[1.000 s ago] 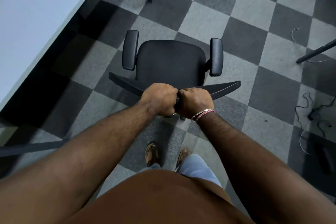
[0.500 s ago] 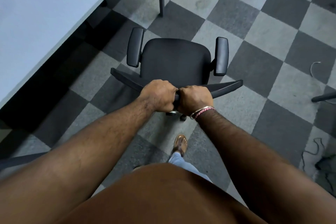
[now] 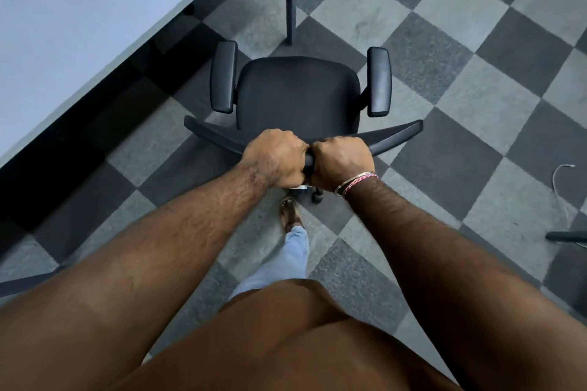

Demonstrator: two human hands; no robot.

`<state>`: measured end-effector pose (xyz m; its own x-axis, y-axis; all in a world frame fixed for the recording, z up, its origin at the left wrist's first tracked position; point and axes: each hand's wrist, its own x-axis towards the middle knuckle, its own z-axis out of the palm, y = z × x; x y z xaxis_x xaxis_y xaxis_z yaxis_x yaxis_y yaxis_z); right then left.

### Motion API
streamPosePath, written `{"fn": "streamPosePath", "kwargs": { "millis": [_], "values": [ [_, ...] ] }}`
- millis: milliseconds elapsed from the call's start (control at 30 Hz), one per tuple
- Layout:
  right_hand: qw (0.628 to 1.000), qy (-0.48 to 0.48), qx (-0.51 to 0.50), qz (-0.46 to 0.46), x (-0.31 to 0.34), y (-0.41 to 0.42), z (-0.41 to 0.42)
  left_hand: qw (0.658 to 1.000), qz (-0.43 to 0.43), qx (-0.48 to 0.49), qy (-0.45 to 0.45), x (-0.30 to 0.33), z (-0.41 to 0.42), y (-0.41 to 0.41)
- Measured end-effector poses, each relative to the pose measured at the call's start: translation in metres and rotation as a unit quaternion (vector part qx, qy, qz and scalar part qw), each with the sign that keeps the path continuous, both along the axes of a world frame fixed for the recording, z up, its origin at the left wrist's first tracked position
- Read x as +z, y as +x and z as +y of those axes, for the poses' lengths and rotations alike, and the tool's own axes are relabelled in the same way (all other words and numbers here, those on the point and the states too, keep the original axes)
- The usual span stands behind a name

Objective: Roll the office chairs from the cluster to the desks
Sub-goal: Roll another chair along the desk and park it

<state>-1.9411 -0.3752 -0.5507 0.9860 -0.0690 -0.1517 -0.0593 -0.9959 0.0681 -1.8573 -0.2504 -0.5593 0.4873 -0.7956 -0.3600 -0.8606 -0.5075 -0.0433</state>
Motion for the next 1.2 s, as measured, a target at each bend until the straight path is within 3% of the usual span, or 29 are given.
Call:
{"fn": "streamPosePath", "kwargs": {
  "millis": [567, 933, 1200],
  "values": [
    [0.996, 0.009, 0.086, -0.004, -0.002, 0.171, -0.134, 0.992, -0.010, 0.123, -0.002, -0.001, -0.123, 0.142],
    [0.973, 0.014, 0.228, -0.024, -0.012, 0.194, -0.221, 0.970, -0.012, 0.239, 0.041, 0.003, -0.199, 0.133],
    [0.947, 0.008, 0.318, -0.043, -0.007, 0.206, -0.304, 0.946, -0.003, 0.323, 0.013, 0.005, -0.279, 0.112]
  ]
}}
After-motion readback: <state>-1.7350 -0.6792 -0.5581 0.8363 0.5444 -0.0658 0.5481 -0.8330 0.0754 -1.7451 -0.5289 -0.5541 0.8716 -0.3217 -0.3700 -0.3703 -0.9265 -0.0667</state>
